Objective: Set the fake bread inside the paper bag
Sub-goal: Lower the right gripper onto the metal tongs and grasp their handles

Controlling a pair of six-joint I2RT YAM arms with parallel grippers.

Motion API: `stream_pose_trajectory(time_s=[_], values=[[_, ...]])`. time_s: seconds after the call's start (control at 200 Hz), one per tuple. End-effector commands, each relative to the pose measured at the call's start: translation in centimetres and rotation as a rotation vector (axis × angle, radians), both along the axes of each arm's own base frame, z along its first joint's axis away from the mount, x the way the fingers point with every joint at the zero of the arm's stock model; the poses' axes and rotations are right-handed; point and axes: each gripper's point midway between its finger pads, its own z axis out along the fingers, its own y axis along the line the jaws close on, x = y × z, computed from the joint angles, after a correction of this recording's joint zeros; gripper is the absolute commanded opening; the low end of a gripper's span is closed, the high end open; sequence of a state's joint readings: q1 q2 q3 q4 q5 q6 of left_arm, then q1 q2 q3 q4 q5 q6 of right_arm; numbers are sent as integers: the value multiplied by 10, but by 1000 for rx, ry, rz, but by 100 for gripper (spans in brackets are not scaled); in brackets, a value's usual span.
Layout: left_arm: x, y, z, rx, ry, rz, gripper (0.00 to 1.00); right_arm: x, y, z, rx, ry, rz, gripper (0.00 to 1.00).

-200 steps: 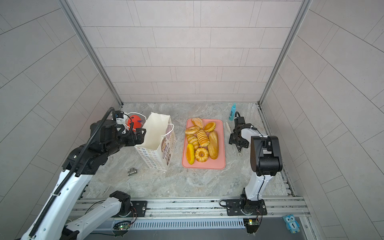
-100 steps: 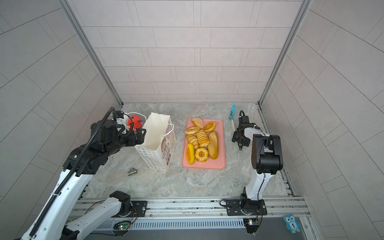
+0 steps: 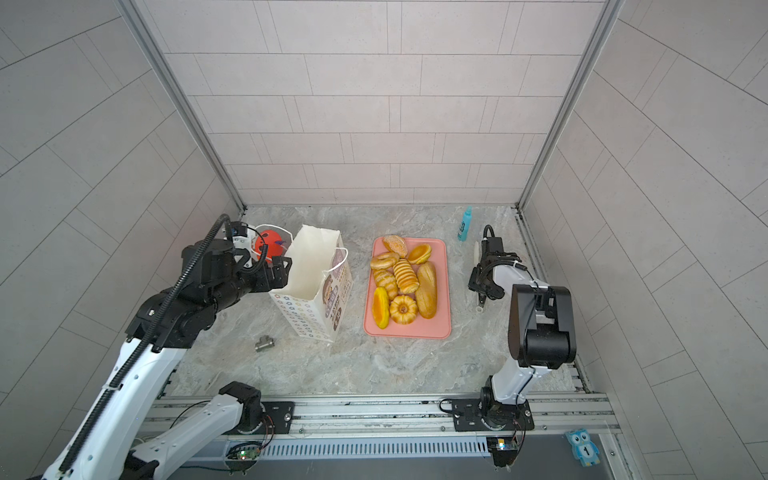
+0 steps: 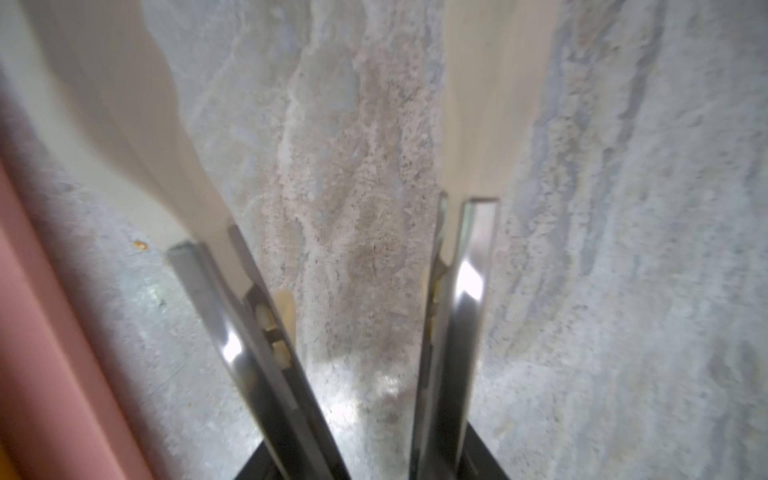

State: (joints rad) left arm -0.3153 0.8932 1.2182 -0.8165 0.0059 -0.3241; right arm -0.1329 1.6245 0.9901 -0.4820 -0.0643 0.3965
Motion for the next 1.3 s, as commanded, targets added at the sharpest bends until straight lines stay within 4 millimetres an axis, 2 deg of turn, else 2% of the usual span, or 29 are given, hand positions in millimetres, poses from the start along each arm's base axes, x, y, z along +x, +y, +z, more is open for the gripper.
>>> stream_pose_trajectory(time_s=[0.0, 0.175, 0.29, 0.335, 0.43, 0.821, 0.996, 1.191, 1.296], values=[[2, 4, 5, 5, -11, 19, 100, -2, 0, 32, -11, -71, -5, 48], [1, 4, 7, 4, -15, 20, 100, -10, 10, 59, 19, -130, 28, 48], [1, 4, 7, 2, -13, 21, 100, -19, 3, 62, -20, -112, 3, 45], [1, 4, 7, 1, -13, 23, 100, -24, -1, 57, -28, -82, -35, 45], [1, 4, 6, -1, -13, 24, 100, -29, -2, 43, -10, -37, -103, 53], [-5, 9, 6, -2, -21, 41, 100, -16, -2, -18, 13, 59, -178, 47], [-6, 12, 4, 11, -17, 47, 100, -14, 4, -28, 8, 75, -163, 50], [-4, 11, 1, 16, -13, 44, 100, -15, 2, -34, -14, 92, -149, 53], [-4, 10, 0, 14, -10, 42, 100, -16, 2, -36, -25, 104, -122, 63]])
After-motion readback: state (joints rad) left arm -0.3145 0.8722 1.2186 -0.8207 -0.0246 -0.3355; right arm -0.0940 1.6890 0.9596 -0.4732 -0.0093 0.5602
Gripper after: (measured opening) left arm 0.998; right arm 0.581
